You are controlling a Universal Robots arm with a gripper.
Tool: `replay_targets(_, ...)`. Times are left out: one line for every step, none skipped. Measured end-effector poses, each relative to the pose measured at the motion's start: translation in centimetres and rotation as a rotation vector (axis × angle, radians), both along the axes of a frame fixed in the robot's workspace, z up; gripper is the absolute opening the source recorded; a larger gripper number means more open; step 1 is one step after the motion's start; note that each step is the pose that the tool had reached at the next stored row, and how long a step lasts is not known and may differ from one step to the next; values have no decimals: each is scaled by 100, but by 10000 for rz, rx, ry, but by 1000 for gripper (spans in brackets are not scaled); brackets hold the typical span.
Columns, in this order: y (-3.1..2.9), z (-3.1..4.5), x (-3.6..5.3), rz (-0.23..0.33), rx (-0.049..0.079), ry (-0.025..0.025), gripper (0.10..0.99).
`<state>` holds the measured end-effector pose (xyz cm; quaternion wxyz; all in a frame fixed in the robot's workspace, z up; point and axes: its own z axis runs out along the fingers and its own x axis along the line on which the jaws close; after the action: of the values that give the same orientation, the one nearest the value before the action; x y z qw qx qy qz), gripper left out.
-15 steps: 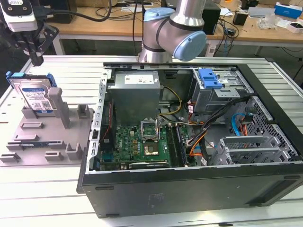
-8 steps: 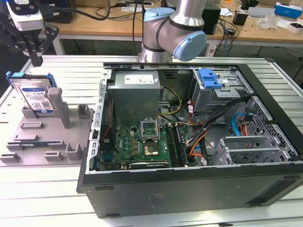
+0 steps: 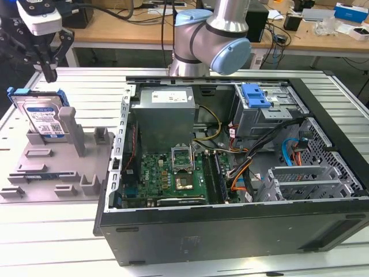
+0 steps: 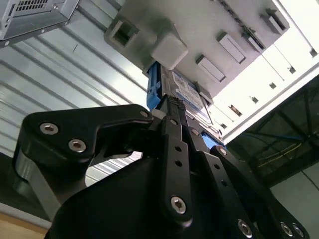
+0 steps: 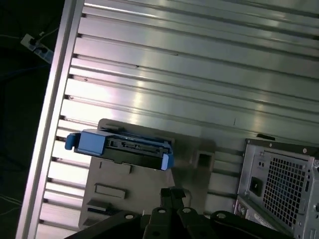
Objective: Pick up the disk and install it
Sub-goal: 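Pick up the disk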
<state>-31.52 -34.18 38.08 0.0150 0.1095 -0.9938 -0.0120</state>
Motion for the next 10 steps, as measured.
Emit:
replay_targets(0, -2, -1, 195, 0, -3, 106)
replay_targets(0, -6, -1, 391, -1, -5, 106)
replay_targets(0, -9, -1, 577, -1, -8, 106)
replay_targets(0, -17, -1, 936, -1, -13, 114)
replay_targets(0, -26, -1, 1328, 0, -22, 235)
replay_targets(0, -31, -1, 1551, -1, -28, 294)
replay_targets(0, -36, -1, 1759, -1, -33, 294)
replay_targets(0, -42, -1, 2015, -1, -38, 416)
replay_targets(0, -47, -1, 2189, -1, -43, 416)
replay_targets(0, -54, -1, 2407, 0, -49, 416)
